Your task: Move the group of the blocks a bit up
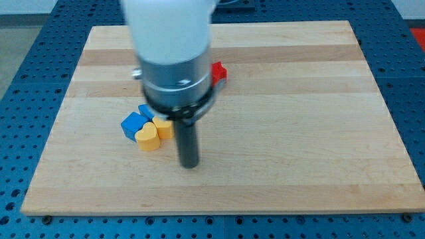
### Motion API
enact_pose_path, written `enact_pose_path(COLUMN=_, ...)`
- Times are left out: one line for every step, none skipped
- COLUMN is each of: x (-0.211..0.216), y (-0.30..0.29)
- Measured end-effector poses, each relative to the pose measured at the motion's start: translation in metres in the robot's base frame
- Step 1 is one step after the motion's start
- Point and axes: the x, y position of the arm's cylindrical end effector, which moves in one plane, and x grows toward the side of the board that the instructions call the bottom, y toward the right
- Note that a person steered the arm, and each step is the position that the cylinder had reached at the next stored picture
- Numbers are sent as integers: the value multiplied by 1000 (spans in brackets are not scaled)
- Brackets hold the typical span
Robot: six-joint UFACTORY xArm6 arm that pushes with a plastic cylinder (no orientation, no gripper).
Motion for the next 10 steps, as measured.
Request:
enact_pose_path(x=22, y=-35)
enact_pose_path(x=33, y=-62)
enact_pose_path(x=-4, y=-84)
enact_pose_path(x=-4, y=-84)
enact_pose_path(x=-12, y=-74)
enact_pose_path(x=-17, y=-67)
enact_pose_path(x=-19, y=-67)
enact_pose_path(x=-50, y=-67)
enact_pose_path(x=-59, y=-67)
enact_pose_path(x=-59, y=-67)
